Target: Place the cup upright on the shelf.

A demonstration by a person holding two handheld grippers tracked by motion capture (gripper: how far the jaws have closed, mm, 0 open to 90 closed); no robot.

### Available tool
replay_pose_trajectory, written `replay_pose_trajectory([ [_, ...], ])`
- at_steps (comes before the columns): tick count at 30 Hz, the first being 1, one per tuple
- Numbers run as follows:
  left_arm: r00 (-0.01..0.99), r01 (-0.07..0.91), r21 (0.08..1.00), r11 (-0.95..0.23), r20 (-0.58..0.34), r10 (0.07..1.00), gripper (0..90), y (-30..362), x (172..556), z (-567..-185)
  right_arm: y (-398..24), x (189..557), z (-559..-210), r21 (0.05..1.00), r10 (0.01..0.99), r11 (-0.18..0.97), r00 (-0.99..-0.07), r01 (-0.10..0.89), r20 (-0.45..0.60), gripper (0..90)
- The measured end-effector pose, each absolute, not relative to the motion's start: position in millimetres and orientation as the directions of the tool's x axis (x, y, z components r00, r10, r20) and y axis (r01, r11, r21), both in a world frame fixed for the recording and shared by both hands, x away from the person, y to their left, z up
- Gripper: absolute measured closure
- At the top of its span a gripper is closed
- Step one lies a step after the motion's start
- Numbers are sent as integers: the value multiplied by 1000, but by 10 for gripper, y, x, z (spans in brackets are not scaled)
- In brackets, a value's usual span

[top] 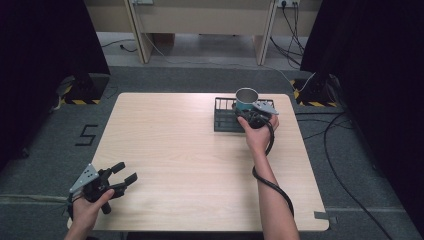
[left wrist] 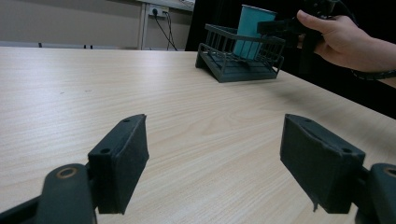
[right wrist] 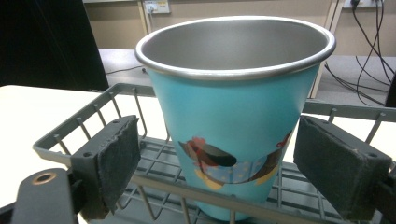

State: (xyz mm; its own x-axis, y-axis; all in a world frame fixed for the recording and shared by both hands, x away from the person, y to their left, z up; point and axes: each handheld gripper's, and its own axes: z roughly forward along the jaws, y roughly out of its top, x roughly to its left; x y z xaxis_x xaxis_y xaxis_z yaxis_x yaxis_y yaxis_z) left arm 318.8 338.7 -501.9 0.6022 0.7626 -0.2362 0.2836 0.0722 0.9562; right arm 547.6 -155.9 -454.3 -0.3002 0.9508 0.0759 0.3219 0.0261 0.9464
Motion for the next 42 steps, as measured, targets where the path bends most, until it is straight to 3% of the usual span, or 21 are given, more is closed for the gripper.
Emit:
replay_pose_trajectory([
  [21, 601, 283, 957, 69, -233, 764, 227, 3382, 3190, -5021, -1627, 5166, -4522, 943, 941, 39, -328, 330, 76, 154],
  [42, 598, 286, 956, 67, -232, 767, 227, 3379, 3194, -5026, -1968, 4435, -4680, 942, 931, 30, -352, 334, 95, 155],
])
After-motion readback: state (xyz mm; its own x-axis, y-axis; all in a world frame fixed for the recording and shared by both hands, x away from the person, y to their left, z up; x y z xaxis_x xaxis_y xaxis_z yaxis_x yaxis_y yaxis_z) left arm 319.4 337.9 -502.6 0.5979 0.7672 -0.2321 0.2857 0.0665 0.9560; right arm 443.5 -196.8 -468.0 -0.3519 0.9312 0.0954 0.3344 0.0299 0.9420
